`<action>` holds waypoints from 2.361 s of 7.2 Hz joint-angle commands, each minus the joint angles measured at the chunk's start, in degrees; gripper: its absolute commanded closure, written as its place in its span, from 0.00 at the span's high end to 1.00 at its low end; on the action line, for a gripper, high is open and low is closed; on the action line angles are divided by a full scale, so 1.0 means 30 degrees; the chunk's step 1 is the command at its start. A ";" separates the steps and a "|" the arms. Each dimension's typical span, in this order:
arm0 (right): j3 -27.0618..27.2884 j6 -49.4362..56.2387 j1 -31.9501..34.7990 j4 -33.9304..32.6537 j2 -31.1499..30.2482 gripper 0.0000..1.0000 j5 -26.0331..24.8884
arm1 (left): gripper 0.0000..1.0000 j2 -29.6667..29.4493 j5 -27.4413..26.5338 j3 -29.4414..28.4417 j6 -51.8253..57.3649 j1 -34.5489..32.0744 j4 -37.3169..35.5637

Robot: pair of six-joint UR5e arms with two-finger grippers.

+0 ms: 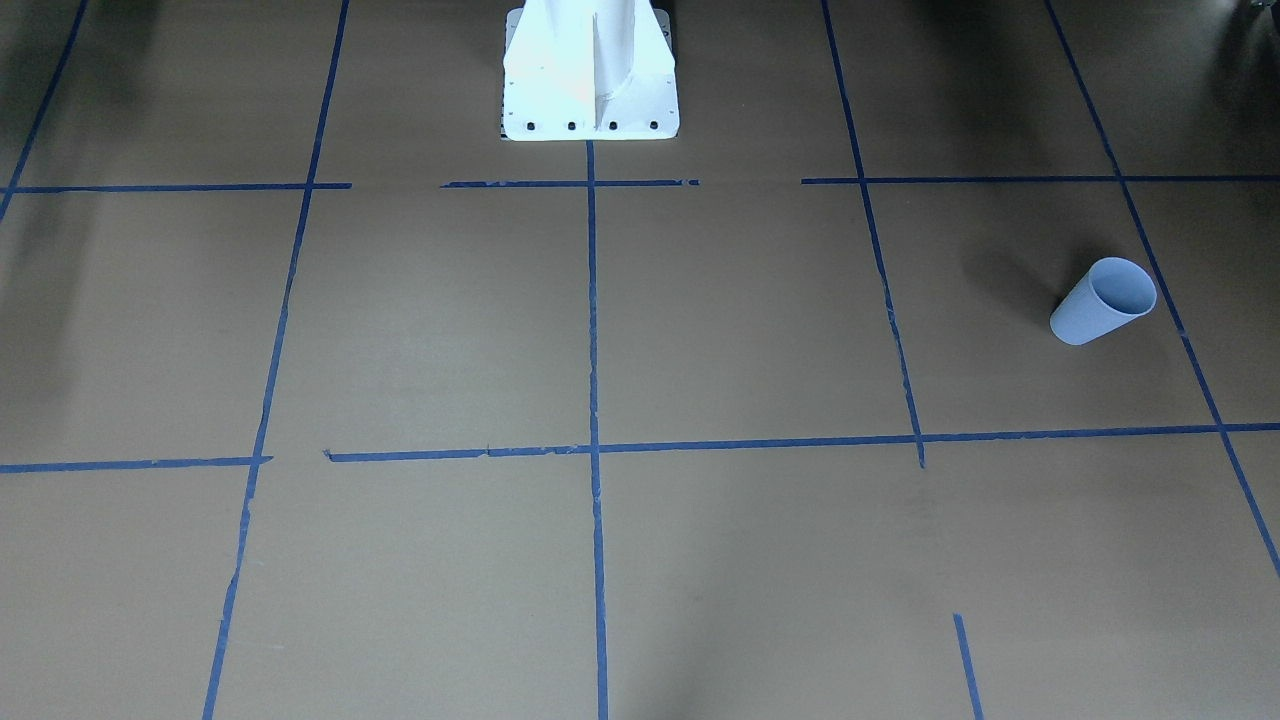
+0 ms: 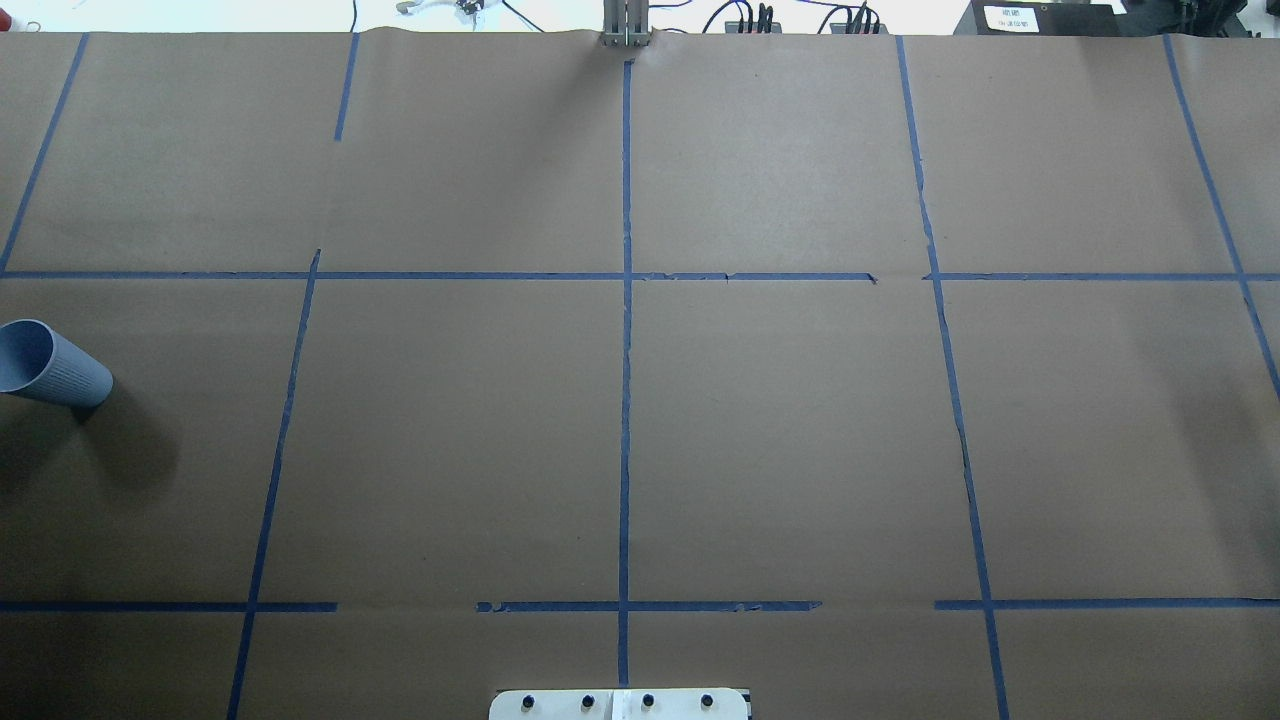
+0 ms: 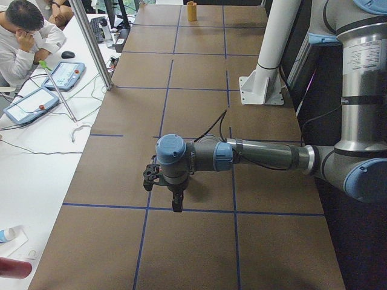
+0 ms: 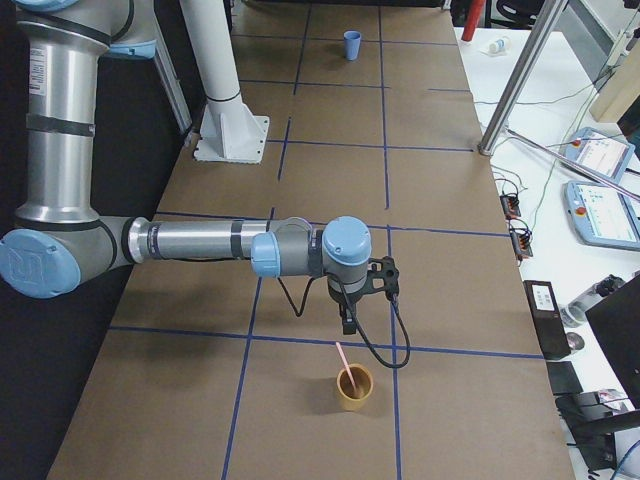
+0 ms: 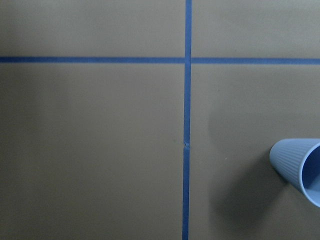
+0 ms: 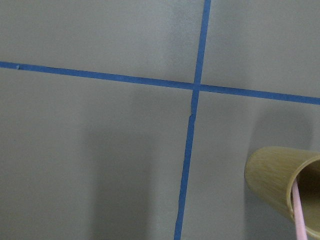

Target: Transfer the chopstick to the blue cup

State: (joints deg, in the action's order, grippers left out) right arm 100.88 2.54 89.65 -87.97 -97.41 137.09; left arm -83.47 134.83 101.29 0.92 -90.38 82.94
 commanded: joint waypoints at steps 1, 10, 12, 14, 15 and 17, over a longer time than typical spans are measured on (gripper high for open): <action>0.0007 0.0002 0.0000 0.0027 -0.0109 1.00 0.0006 | 1.00 0.0165 0.0057 -0.0101 -0.0014 0.0127 0.0099; 0.0387 0.0031 -0.0030 0.0173 -0.0227 1.00 0.0153 | 1.00 0.0283 0.2167 -0.0277 -0.1554 0.2610 0.2585; 0.0387 0.0119 -0.0030 0.0203 -0.0256 1.00 0.0153 | 1.00 0.0138 0.2020 -0.0396 -0.4681 0.4105 0.4252; 0.0416 0.0178 -0.0030 0.0203 -0.0256 1.00 0.0182 | 1.00 0.0020 0.0827 -0.1238 -0.8201 0.6186 0.7231; 0.0417 0.0178 -0.0030 0.0261 -0.0256 1.00 0.0153 | 1.00 -0.0387 0.0818 -0.2434 -0.8971 0.6657 0.8756; 0.0417 0.0207 -0.0030 0.0261 -0.0256 1.00 0.0153 | 0.93 -0.1413 0.0789 -0.3702 -1.0469 0.7885 0.9502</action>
State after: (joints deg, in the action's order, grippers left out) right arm 102.12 3.10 89.56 -87.21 -98.18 137.56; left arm -86.14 137.35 92.52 -28.03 -69.09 109.82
